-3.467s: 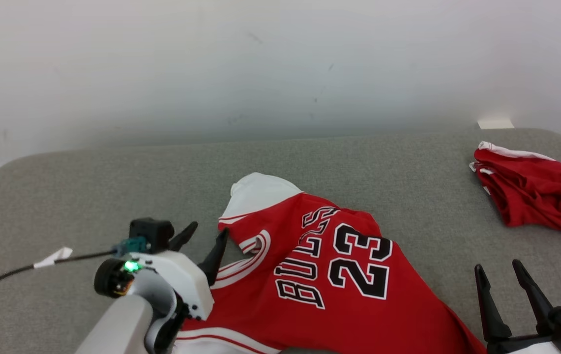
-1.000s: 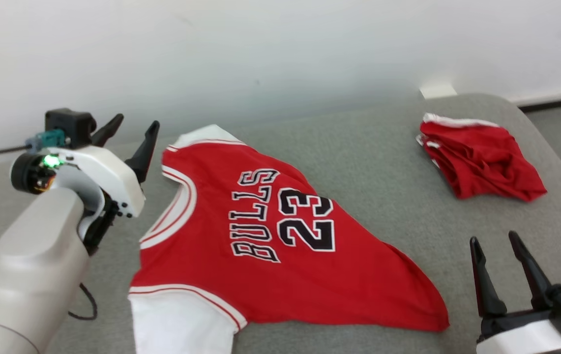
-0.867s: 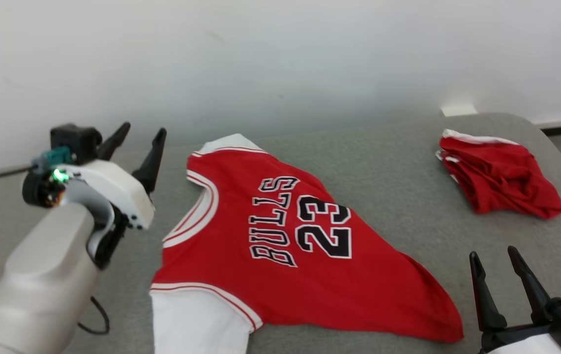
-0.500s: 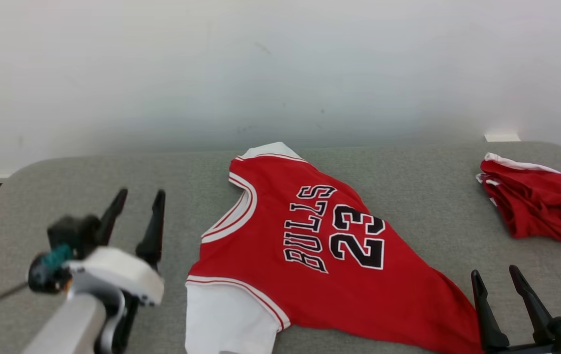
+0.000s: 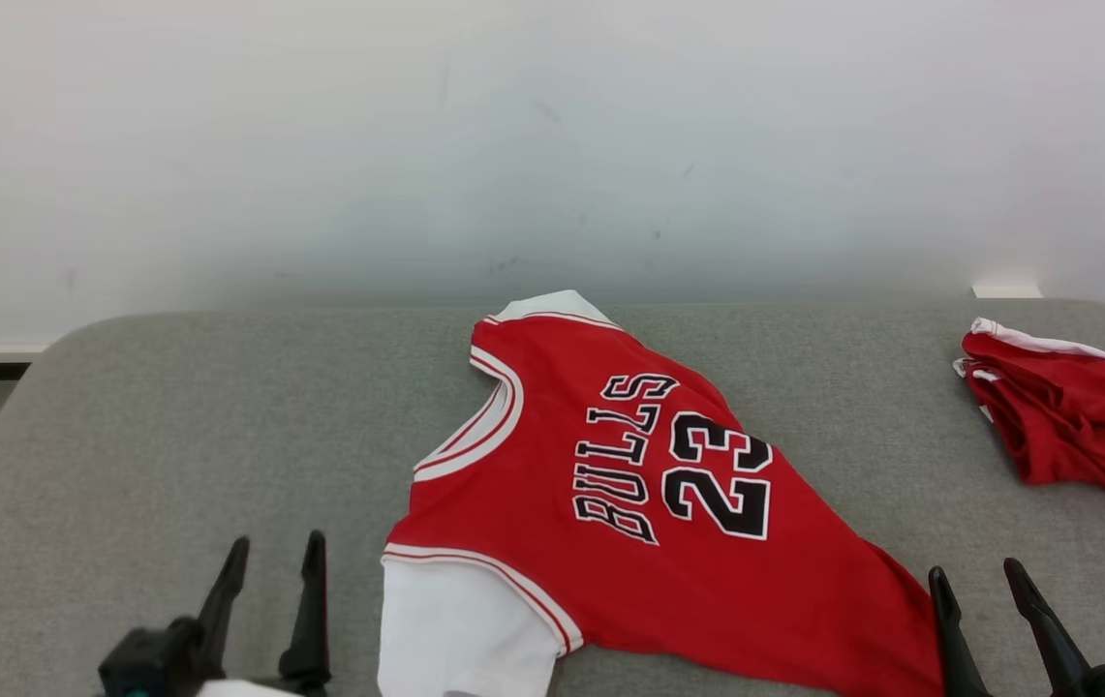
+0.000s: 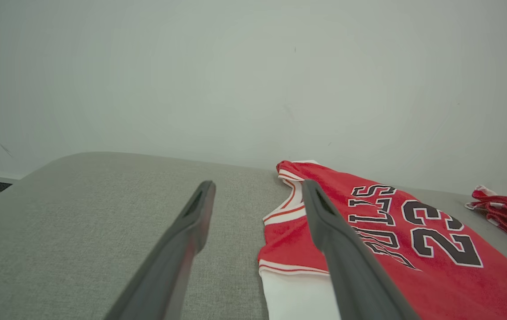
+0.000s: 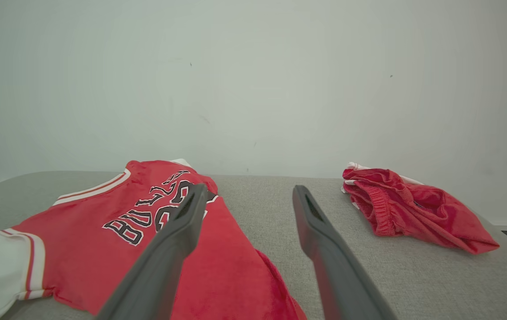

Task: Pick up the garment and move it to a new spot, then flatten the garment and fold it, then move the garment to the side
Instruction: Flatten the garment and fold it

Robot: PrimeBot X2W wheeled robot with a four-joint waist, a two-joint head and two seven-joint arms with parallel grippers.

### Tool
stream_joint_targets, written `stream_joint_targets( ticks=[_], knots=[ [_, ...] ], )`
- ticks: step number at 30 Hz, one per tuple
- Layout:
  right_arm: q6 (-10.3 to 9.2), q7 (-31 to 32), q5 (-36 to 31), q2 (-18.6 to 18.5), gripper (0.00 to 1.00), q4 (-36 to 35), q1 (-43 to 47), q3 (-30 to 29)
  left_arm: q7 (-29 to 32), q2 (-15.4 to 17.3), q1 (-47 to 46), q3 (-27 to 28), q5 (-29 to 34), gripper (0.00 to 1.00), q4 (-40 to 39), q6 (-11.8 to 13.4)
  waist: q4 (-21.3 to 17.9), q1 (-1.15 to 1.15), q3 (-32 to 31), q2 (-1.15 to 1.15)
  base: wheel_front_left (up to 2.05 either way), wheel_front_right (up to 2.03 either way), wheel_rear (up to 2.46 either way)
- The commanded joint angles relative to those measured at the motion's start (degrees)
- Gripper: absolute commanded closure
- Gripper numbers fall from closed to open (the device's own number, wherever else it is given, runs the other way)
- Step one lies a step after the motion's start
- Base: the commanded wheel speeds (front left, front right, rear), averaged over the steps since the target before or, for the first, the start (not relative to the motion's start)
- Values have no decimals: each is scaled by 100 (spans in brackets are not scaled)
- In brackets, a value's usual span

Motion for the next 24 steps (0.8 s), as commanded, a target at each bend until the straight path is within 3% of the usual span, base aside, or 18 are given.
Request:
stream_joint_targets(
  ticks=[1, 6, 10, 14, 24],
  knots=[
    [-15, 8, 62, 18, 0, -38, 75, -5, -5, -123, 205, 143, 174, 0, -98, -49, -26, 1, -7, 0, 0, 0, 0],
    [-15, 8, 69, 16, 0, -49, 91, -1, -5, -606, 693, 615, 526, 0, -232, -325, -100, 1, -19, 0, 0, 0, 0],
    [-15, 8, 48, -7, 0, -60, 12, 24, -4, -816, 812, 891, 806, 0, -188, -607, -121, 1, -29, 0, 0, 0, 0],
    [-15, 8, 39, -19, 0, -62, -25, 31, -4, -931, 808, 1064, 993, 0, -135, -829, -127, 1, -48, 0, 0, 0, 0],
    [-15, 8, 7, -175, 0, 15, 163, -170, -4, -1094, 861, 1181, 1147, 0, 127, -1111, -185, 1, -61, 0, 0, 0, 0]
  ],
)
